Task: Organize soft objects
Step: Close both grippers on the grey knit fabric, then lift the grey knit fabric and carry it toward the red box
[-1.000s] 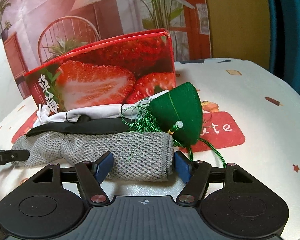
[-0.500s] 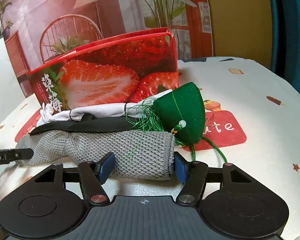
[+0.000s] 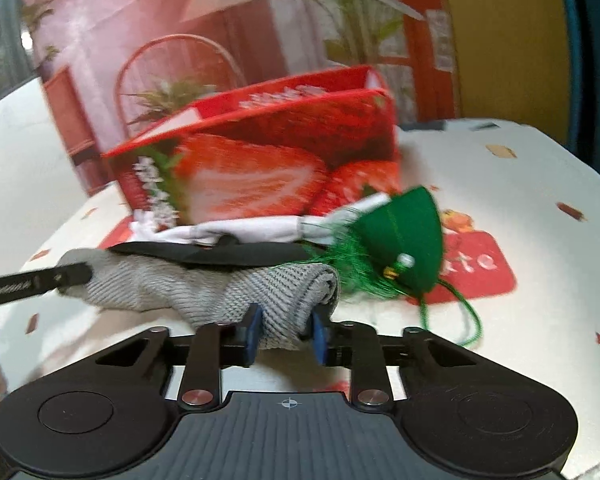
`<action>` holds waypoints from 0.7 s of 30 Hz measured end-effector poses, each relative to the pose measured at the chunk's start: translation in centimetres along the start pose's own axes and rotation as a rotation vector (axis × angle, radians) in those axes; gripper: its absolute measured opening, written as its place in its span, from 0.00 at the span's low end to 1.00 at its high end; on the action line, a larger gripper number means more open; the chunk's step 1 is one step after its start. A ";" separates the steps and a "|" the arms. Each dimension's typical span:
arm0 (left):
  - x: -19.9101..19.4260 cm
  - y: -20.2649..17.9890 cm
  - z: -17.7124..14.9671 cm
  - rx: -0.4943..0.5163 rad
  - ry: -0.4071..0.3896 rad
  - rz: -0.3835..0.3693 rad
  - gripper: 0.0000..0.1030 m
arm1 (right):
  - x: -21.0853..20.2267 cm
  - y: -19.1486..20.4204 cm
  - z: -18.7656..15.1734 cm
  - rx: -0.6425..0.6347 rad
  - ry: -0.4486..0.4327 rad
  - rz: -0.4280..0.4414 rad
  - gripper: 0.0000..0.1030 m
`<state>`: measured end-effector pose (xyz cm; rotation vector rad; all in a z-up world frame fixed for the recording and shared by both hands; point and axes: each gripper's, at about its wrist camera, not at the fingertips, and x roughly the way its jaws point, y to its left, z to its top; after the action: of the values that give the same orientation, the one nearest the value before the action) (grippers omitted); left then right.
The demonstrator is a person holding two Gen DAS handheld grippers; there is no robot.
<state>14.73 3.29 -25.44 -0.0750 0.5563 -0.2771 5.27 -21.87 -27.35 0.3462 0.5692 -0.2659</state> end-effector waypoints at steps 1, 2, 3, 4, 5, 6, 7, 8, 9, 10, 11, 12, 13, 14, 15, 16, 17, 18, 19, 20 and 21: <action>-0.1 0.0 0.1 -0.005 -0.004 0.007 0.17 | -0.1 0.4 0.1 -0.017 -0.002 0.017 0.17; -0.1 0.1 0.1 -0.010 -0.007 0.014 0.17 | -0.2 0.7 0.1 -0.030 -0.003 0.032 0.16; -0.2 0.2 0.2 -0.016 -0.009 0.022 0.17 | -0.3 1.0 0.2 -0.043 -0.003 0.049 0.15; -0.1 0.4 0.2 -0.026 -0.009 0.030 0.17 | -0.3 1.3 0.2 -0.056 -0.003 0.064 0.14; -0.1 0.5 0.3 -0.033 -0.009 0.037 0.17 | -0.3 1.6 0.2 -0.069 -0.002 0.077 0.13; -0.1 0.6 0.3 -0.042 -0.007 0.045 0.17 | -0.3 1.9 0.2 -0.079 -0.001 0.087 0.13; -0.2 1.1 0.4 -0.050 -0.007 0.051 0.17 | -0.3 2.2 0.1 -0.089 0.001 0.099 0.13; -0.1 1.2 0.5 -0.058 -0.007 0.057 0.17 | -0.3 2.3 0.1 -0.097 0.001 0.107 0.12; -0.1 1.3 0.6 -0.065 -0.009 0.060 0.17 | -0.3 2.5 0.1 -0.100 0.001 0.113 0.12; -0.3 1.4 0.6 -0.072 -0.017 0.064 0.17 | -0.4 2.6 0.1 -0.103 -0.002 0.119 0.12; -0.5 1.4 0.7 -0.075 -0.026 0.066 0.17 | -0.4 2.6 0.1 -0.105 -0.006 0.123 0.12; -0.8 1.4 0.7 -0.074 -0.039 0.070 0.17 | -0.5 2.6 0.1 -0.106 -0.015 0.126 0.12; -1.2 1.2 0.9 -0.064 -0.059 0.077 0.16 | -0.7 2.6 0.2 -0.109 -0.027 0.129 0.12; -1.6 1.0 1.1 -0.047 -0.083 0.086 0.16 | -0.9 2.7 0.3 -0.114 -0.040 0.132 0.12; -2.1 0.7 1.3 -0.027 -0.115 0.093 0.16 | -1.1 2.7 0.5 -0.120 -0.057 0.133 0.11; -2.6 0.6 1.6 -0.017 -0.140 0.091 0.16 | -1.3 2.7 0.7 -0.126 -0.078 0.134 0.11; -3.1 0.5 1.8 -0.008 -0.162 0.088 0.16 | -1.6 2.7 0.9 -0.134 -0.101 0.132 0.11; -3.5 0.3 2.0 0.000 -0.180 0.087 0.16 | -1.9 2.7 1.1 -0.140 -0.122 0.131 0.11; -3.7 0.1 2.2 0.008 -0.196 0.085 0.16 | -2.3 2.7 1.4 -0.143 -0.141 0.134 0.11; -3.8 0.0 2.3 0.011 -0.205 0.083 0.16 | -2.5 2.7 1.5 -0.144 -0.153 0.136 0.11; -4.0 -0.1 2.5 0.010 -0.214 0.082 0.16 | -2.6 2.7 1.7 -0.145 -0.163 0.135 0.11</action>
<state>12.77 4.26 -21.30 -0.0706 0.3443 -0.1894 4.89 -19.70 -23.84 0.2192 0.3997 -0.1201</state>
